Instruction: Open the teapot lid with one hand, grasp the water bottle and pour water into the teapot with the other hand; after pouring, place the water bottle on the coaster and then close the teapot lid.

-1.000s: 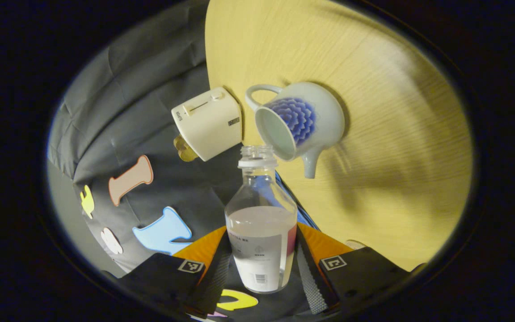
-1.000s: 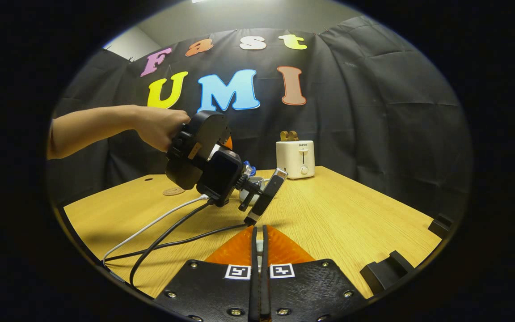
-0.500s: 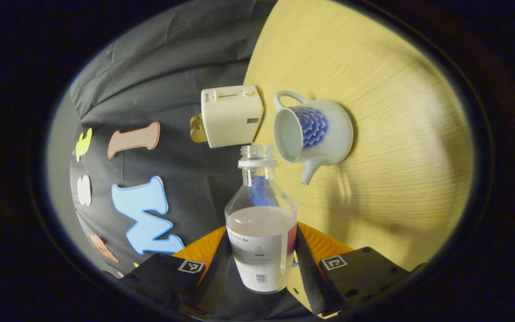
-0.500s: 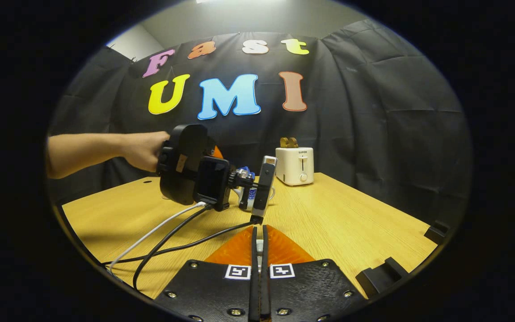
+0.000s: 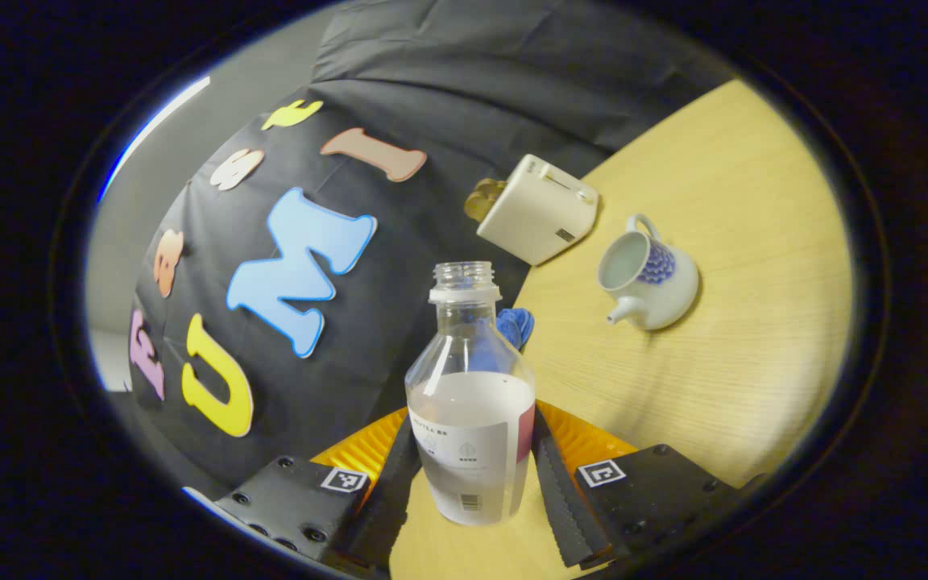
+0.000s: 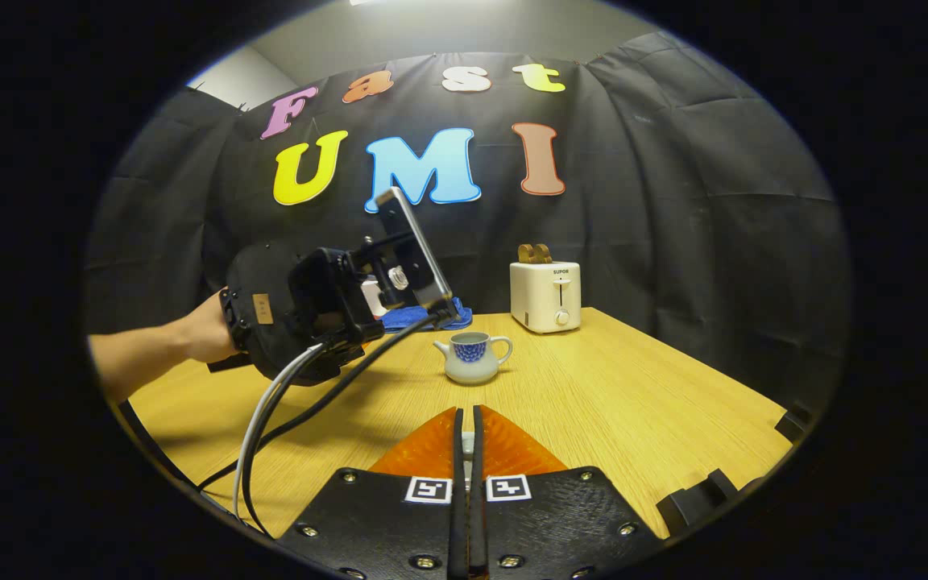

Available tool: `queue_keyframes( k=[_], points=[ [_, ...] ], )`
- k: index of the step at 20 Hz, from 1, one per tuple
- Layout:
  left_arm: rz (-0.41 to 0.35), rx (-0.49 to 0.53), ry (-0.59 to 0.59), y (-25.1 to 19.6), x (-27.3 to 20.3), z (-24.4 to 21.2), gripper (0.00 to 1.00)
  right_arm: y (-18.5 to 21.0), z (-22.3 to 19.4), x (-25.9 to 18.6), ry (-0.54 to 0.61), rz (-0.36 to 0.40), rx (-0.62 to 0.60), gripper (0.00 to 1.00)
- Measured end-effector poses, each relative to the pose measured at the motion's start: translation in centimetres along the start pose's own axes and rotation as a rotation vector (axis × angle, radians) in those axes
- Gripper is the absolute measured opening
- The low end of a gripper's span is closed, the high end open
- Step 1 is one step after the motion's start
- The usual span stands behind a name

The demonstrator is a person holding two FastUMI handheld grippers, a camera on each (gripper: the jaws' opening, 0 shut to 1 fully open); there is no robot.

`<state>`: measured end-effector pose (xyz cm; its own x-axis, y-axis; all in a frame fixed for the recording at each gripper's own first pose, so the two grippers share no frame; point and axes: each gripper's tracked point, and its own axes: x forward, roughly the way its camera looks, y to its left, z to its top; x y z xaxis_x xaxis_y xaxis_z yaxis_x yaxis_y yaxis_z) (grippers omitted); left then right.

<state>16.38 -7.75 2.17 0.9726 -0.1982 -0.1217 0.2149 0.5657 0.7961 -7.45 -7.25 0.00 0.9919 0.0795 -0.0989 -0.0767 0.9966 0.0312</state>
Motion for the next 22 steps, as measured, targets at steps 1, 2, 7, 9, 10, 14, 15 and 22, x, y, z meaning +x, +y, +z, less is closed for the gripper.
queue_keyframes(
  k=[1, 2, 7, 9, 10, 14, 15, 22],
  points=[
    [0.008, -0.079, -0.008, 0.6, -0.2, -0.5, 0.87, 0.4, 1.1, 0.3, -0.018, 0.006, -0.009, 0.01],
    [0.017, -0.156, -0.018, 1.3, -0.6, -1.0, 0.87, 0.7, 1.6, 0.8, -0.033, 0.012, -0.021, 0.01],
    [0.104, -0.599, -0.082, 6.7, -2.8, -4.0, 0.87, 2.0, 4.9, 3.5, -0.099, 0.031, -0.030, 0.01],
    [0.136, -0.734, -0.088, 8.3, -4.2, -5.9, 0.87, 2.2, 5.3, 4.6, -0.109, 0.028, -0.039, 0.01],
    [0.144, -0.787, -0.085, 8.7, -4.5, -6.9, 0.87, 2.3, 5.3, 5.1, -0.105, 0.027, -0.043, 0.01],
    [0.187, -0.895, -0.073, 10.4, -3.9, -9.9, 0.87, 2.3, 4.6, 7.3, -0.075, 0.027, -0.021, 0.01],
    [0.196, -0.900, -0.071, 10.8, -3.3, -10.5, 0.86, 2.2, 4.3, 7.6, -0.066, 0.027, -0.015, 0.01],
    [0.224, -0.995, -0.075, 11.9, 2.1, -13.6, 0.86, 1.4, 4.2, 8.5, -0.060, 0.013, -0.016, 0.01]
  ],
)
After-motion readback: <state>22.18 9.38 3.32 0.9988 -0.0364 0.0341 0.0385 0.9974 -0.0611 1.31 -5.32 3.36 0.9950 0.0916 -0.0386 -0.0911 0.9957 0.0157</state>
